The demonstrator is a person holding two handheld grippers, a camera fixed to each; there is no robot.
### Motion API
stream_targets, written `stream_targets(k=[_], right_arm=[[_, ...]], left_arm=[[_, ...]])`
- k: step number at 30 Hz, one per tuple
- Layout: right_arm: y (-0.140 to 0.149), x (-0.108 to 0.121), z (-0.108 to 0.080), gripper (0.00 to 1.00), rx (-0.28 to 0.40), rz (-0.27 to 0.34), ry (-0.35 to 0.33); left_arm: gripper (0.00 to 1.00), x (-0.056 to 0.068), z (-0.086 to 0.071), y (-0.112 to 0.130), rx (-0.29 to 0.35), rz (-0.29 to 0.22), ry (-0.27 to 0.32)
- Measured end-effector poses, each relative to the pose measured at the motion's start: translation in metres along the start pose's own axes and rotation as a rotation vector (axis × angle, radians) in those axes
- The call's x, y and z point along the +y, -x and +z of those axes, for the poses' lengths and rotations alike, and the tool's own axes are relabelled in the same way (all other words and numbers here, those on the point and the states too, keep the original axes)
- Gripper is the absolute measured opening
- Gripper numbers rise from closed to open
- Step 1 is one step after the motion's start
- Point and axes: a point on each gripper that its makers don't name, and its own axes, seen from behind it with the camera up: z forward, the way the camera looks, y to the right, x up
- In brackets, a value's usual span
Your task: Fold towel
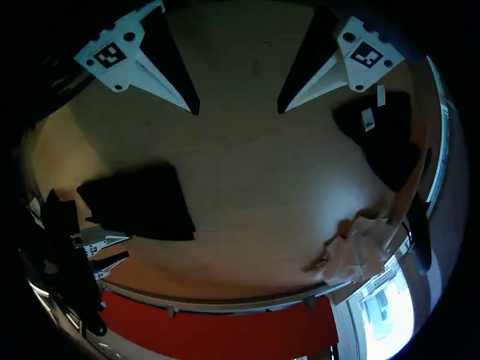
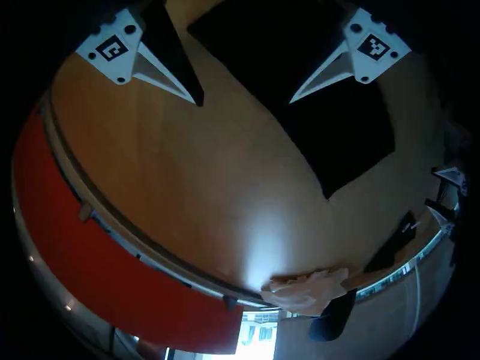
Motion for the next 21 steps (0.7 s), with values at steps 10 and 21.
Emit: stream_targets(k=[10, 21], right_arm=[[-0.002, 0.003, -0.005, 1.0, 0.003, -0.004, 0.001], [0.012, -0.009, -0.027, 1.0, 0.019, 0.02, -0.012]], left_arm=[[0.96, 0.0, -0.001, 0.001, 0.002, -0.003, -0.002], [0.96, 0.004, -0.002, 0.001, 0.004, -0.001, 0.0]])
